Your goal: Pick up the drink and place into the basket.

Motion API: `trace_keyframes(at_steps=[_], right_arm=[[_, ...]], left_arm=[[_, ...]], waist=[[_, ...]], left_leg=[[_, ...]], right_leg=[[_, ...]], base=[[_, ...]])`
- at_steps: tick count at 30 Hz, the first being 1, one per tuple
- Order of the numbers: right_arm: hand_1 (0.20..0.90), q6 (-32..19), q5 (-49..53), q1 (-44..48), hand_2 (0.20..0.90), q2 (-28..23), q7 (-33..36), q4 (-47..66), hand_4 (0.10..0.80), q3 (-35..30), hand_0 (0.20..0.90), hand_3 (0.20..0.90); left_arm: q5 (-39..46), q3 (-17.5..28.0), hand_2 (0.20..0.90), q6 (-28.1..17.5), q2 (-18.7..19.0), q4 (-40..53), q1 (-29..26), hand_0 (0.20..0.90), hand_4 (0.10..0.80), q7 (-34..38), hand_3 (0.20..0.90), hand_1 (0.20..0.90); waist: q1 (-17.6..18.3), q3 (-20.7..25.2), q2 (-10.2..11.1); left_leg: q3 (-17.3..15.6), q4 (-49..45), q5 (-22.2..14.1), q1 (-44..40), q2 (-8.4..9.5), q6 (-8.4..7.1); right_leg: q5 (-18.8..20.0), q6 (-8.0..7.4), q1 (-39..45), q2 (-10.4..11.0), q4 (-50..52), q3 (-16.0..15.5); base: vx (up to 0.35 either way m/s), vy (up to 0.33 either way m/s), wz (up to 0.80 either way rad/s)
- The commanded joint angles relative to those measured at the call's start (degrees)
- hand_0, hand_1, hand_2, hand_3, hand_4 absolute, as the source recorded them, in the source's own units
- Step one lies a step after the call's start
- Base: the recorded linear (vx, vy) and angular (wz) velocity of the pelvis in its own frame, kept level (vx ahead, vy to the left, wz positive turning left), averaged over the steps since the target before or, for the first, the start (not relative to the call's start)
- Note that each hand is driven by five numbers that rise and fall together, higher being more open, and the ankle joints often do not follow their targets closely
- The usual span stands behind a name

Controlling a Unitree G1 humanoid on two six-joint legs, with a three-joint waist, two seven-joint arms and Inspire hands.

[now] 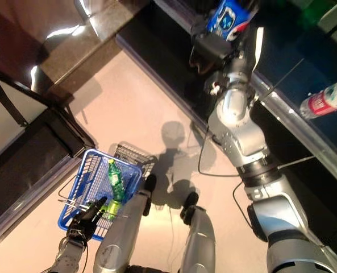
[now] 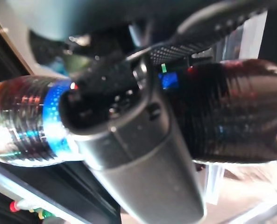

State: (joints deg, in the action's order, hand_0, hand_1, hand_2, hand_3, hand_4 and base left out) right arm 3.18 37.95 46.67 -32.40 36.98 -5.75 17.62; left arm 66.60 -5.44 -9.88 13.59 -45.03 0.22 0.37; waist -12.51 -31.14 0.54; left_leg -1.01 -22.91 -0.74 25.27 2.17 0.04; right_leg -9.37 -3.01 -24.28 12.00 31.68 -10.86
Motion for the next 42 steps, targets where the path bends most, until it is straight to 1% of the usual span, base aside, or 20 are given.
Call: trace_keyframes(at_steps=[1,5,6,8,12,15,16,19,22,25,29,30,33,34,35,36,42], right_arm=[[0.300,-7.3,-7.1,6.9,0.300,-2.9,-3.9,14.8,0.100,-10.1,0.300,0.200],[0.300,-7.0,-5.9,-0.6,0.300,-1.5,-7.6,17.1,0.100,-10.1,0.300,0.200],[0.300,-6.9,-5.5,-1.3,0.300,-1.4,-8.0,17.3,0.100,-10.1,0.300,0.200],[0.300,-7.0,-3.9,-7.7,0.300,-0.1,-11.0,19.5,0.100,-9.7,0.300,0.200],[0.300,-6.7,-4.8,-15.5,0.300,2.3,-14.8,23.0,0.100,-7.0,0.300,0.200],[0.300,-7.1,-6.9,-19.8,0.300,3.0,-17.9,25.1,0.100,-4.9,0.300,0.200],[0.300,-7.5,-7.2,-21.2,0.300,3.0,-18.6,25.6,0.100,-4.0,0.300,0.200],[0.300,-7.9,-7.1,-23.1,0.300,2.1,-19.3,26.3,0.100,-2.7,0.300,0.200],[0.300,-8.3,-7.5,-23.0,0.300,1.1,-20.1,26.2,0.100,-1.5,0.300,0.200],[0.300,-8.2,-7.1,-21.6,0.300,0.8,-20.0,26.9,0.100,0.2,0.300,0.200],[0.300,-7.5,-6.5,-18.4,0.300,2.3,-17.8,26.2,0.100,3.1,0.300,0.200],[0.300,-6.8,-6.9,-17.1,0.300,3.1,-16.8,26.0,0.100,4.3,0.300,0.200],[0.300,-6.1,-7.2,-16.1,0.300,4.1,-15.8,25.7,0.100,5.8,0.300,0.200],[0.300,-5.4,-7.9,-15.3,0.300,4.8,-14.6,25.1,0.100,7.1,0.300,0.200],[0.300,-5.4,-7.9,-15.2,0.300,4.8,-14.6,25.1,0.100,7.1,0.300,0.200],[0.300,-5.0,-8.7,-14.1,0.300,5.5,-13.1,24.2,0.100,8.3,0.300,0.200],[0.300,-4.1,-8.6,-11.8,0.300,7.4,-10.1,22.1,0.100,10.2,0.300,0.200]], left_arm=[[-3.1,2.5,0.300,-8.6,2.2,9.8,3.8,0.300,0.100,-7.6,0.200,0.300],[-2.7,1.0,0.300,-10.0,2.4,14.3,4.5,0.300,0.100,-9.0,0.200,0.300],[-2.7,0.9,0.300,-10.2,2.4,14.7,4.6,0.300,0.100,-9.3,0.200,0.300],[-2.0,0.3,0.300,-10.6,2.6,18.7,5.2,0.300,0.100,-10.0,0.200,0.300],[-2.7,-0.3,0.300,-10.2,3.0,25.6,6.2,0.300,0.100,-10.0,0.200,0.300],[-2.4,-1.0,0.300,-8.7,3.6,31.1,7.1,0.300,0.100,-11.0,0.200,0.300],[-3.2,-1.5,0.300,-7.5,4.0,33.7,7.4,0.300,0.100,-11.5,0.200,0.300],[-4.8,-3.0,0.300,-5.2,5.4,40.2,8.8,0.300,0.100,-13.6,0.200,0.300],[-5.1,-3.9,0.300,-3.7,6.9,44.4,9.4,0.300,0.100,-15.2,0.200,0.300],[-4.5,-4.8,0.300,-2.4,8.1,47.8,8.7,0.300,0.100,-15.1,0.200,0.300],[-3.2,-5.8,0.300,-0.7,9.6,50.8,7.4,0.300,0.100,-14.9,0.200,0.300],[-2.5,-6.1,0.300,0.4,9.9,52.2,6.9,0.300,0.100,-14.6,0.200,0.300],[-2.0,-6.4,0.300,1.2,10.2,53.6,6.4,0.300,0.100,-15.1,0.200,0.300],[-1.7,-6.8,0.300,2.4,10.6,55.3,6.0,0.300,0.100,-15.7,0.200,0.300],[-1.7,-6.8,0.300,2.4,10.6,55.3,6.0,0.300,0.100,-15.7,0.200,0.300],[-1.3,-7.3,0.300,3.9,11.1,57.1,5.3,0.300,0.100,-16.4,0.200,0.300],[0.3,-8.9,0.300,6.5,12.0,60.4,3.3,0.300,0.100,-17.9,0.200,0.300]], waist=[[1.0,1.8,-2.1],[1.4,4.3,-1.4],[1.5,4.5,-1.3],[1.9,6.1,-0.7],[2.5,8.6,-0.2],[2.6,9.8,-0.2],[2.5,10.0,-0.2],[1.7,10.6,-0.4],[1.0,11.1,-0.7],[0.4,11.3,-0.9],[-0.7,11.7,-0.8],[-1.4,11.9,-0.8],[-2.1,12.2,-0.8],[-2.8,12.4,-0.7],[-2.8,12.4,-0.7],[-3.5,12.5,-0.7],[-4.8,12.7,-0.8]], left_leg=[[3.5,-2.8,-5.4,-6.6,2.35,-0.08],[4.0,-0.5,-4.8,-9.8,1.81,-0.50],[4.1,-0.2,-4.8,-10.1,1.75,-0.53],[4.3,1.2,-4.5,-12.0,1.29,-0.85],[4.7,3.3,-3.7,-14.3,0.89,-1.18],[4.9,4.2,-3.4,-15.7,0.53,-1.36],[5.0,4.4,-3.3,-16.3,0.49,-1.46],[5.9,5.3,-2.9,-17.4,0.38,-1.62],[6.7,6.6,-2.1,-18.2,0.30,-1.85],[7.5,7.1,-1.6,-18.3,0.41,-1.96],[8.8,7.6,-1.2,-18.7,0.74,-2.13],[9.5,7.9,-0.9,-18.9,0.91,-2.18],[10.4,8.4,-0.5,-19.3,1.06,-2.17],[11.1,8.6,-0.2,-19.4,1.22,-2.17],[11.1,8.6,-0.2,-19.4,1.23,-2.18],[11.9,8.8,0.0,-19.5,1.33,-2.16],[13.9,9.2,0.5,-19.4,1.94,-2.15]], right_leg=[[2.0,1.06,9.3,-1.2,-5.6,-3.6],[2.0,1.36,13.0,-1.9,-7.7,-3.8],[2.0,1.39,13.3,-2.0,-8.0,-3.9],[2.1,1.61,15.8,-2.5,-9.7,-4.0],[2.4,1.88,18.7,-3.4,-12.2,-3.9],[2.1,2.17,20.5,-3.9,-13.0,-4.0],[2.0,2.26,21.2,-4.1,-13.2,-4.2],[1.9,2.38,22.8,-4.3,-14.0,-4.8],[2.0,2.34,24.0,-4.5,-14.9,-5.5],[2.0,2.36,24.3,-4.6,-15.2,-5.9],[2.0,2.45,25.1,-4.7,-15.4,-6.6],[2.0,2.45,25.5,-4.7,-15.6,-7.1],[2.1,2.46,25.9,-4.8,-15.9,-7.6],[2.3,2.42,26.3,-4.8,-16.2,-8.0],[2.3,2.42,26.4,-4.8,-16.2,-8.1],[2.4,2.42,26.7,-4.9,-16.5,-8.5],[2.6,2.43,27.3,-5.1,-17.0,-9.5]], base=[[0.049,-0.026,-0.06],[0.052,-0.035,0.06],[0.051,-0.053,0.08],[0.050,-0.069,0.03],[0.052,-0.046,0.04],[0.030,-0.039,0.07],[0.018,-0.039,0.04],[0.008,-0.042,0.11],[-0.016,-0.020,0.22],[-0.039,-0.022,0.15],[-0.011,-0.032,0.07],[0.007,-0.035,0.14],[0.009,-0.025,0.24],[0.008,-0.023,0.26],[-0.006,-0.043,0.27],[-0.012,-0.026,0.19],[-0.015,-0.015,0.17]])
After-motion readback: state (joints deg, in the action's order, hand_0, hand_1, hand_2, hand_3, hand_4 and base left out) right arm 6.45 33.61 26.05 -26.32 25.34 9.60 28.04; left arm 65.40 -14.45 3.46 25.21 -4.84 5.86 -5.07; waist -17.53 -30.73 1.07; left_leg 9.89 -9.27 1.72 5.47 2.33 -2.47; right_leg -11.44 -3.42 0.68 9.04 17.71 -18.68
